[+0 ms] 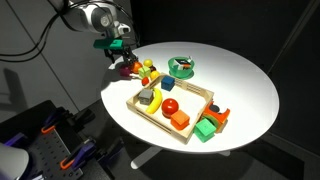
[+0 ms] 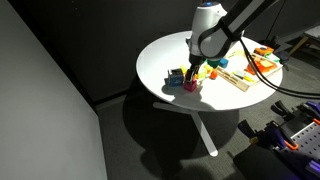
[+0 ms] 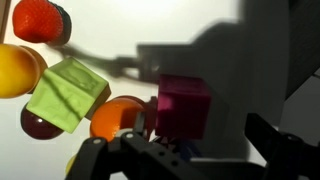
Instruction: Pick up the pink block and put it on the tray
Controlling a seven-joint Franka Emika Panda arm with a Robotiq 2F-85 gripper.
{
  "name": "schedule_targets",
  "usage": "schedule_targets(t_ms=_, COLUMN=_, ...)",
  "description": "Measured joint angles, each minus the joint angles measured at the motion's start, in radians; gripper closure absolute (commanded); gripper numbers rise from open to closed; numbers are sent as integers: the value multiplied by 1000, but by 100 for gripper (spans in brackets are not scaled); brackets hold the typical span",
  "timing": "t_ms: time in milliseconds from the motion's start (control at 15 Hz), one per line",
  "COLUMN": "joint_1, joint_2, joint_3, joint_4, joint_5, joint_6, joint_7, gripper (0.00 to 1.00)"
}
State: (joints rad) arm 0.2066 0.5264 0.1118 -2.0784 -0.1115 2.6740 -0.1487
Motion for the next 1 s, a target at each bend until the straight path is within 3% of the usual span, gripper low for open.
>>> schedule_targets(t_ms=1000, joint_1=0, joint_2=55, joint_3=-15, joint_4=0, joint_5=0, joint_6=31, joint_7=26, gripper=0)
